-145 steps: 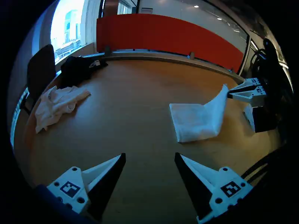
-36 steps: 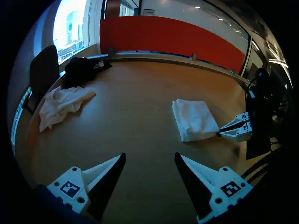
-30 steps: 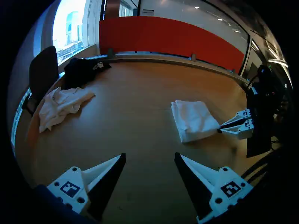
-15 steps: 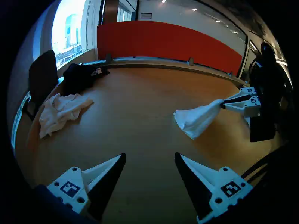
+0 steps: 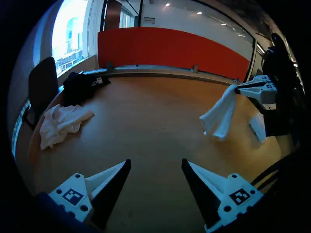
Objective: Fold towel
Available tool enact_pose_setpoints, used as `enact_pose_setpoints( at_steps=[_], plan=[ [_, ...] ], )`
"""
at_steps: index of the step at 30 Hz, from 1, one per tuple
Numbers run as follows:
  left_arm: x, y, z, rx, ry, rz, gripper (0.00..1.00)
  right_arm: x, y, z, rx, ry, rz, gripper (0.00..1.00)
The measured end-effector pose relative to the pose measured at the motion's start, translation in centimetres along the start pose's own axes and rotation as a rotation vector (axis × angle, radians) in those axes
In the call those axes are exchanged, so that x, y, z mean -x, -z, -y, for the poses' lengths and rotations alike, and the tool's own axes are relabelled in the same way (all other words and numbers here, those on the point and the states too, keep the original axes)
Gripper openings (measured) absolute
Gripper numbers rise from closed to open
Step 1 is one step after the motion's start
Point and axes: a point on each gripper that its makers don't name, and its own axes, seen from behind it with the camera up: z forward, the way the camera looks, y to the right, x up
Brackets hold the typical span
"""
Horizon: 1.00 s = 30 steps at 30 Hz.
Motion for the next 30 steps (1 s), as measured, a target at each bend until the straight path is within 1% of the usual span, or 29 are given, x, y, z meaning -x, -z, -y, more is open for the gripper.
enact_pose_setpoints(
  at_steps=[6, 13, 20, 30],
  plan=[
    [-0.5, -0.2, -0.5, 0.01, -0.004, -0.004, 0.97, 0.0, 1.4, -1.4, 0.012, -0.021, -0.002, 0.05],
    [-0.9, -0.4, -0.9, 0.021, -0.01, -0.005, 0.97, 0.3, 3.3, -4.1, 0.051, -0.03, -0.003, 0.05],
    [-1.3, -0.9, -1.2, 0.026, -0.026, -0.003, 0.97, 1.3, 5.6, -7.4, 0.095, -0.056, 0.0, 0.05],
    [-1.4, -1.4, -1.4, 0.026, -0.032, 0.012, 0.97, 3.9, 9.4, -12.6, 0.166, -0.099, 0.018, 0.05]
  ],
)
